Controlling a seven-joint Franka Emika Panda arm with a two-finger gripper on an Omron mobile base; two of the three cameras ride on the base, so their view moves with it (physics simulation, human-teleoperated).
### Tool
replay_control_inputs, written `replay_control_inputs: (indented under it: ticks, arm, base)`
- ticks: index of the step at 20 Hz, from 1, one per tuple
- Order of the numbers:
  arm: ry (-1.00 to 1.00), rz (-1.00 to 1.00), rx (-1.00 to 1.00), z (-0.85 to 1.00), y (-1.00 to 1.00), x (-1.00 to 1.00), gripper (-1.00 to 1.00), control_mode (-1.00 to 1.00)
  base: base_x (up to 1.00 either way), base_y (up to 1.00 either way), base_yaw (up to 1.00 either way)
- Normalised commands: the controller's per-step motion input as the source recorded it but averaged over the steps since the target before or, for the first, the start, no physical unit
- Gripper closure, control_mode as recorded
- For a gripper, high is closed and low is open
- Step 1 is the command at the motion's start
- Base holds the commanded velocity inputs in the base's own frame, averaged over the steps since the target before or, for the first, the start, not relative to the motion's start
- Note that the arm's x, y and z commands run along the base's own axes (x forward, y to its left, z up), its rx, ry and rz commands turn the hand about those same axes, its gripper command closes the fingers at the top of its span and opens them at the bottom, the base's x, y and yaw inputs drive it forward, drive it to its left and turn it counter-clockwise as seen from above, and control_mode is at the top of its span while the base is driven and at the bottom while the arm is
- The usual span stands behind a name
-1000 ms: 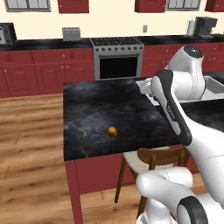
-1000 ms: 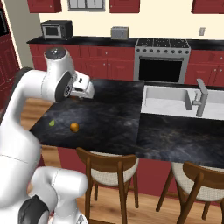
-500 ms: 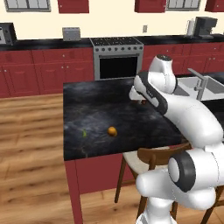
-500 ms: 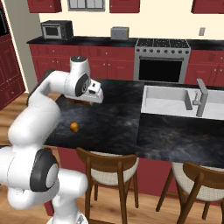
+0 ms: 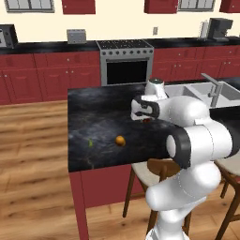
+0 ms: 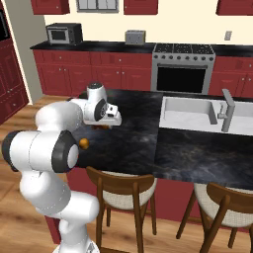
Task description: Open the fridge, remove the mango, lemon wedge, and chicken drumstick, and place them on any counter.
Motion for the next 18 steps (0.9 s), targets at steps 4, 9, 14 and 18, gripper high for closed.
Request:
replay_control_inputs:
  ticks: [4,9,14,18]
  arm:
    - [0.04,0.08,-0.01,-0.75,-0.04,0.2,1.0,-1.0]
    - [0.06,0.11,0.0,-0.65,-0.15,0.02,1.0,-1.0]
    - [0.0,0.06,0.0,-0.55,-0.05,0.0,1.0,-1.0]
    - [0.0,0.04,0.0,-0.34,0.0,0.0,1.0,-1.0]
  base:
    - [0.0,0.0,0.0]
    - [0.0,0.0,0.0]
    - [0.0,0.0,0.0]
    - [0.0,0.0,0.0]
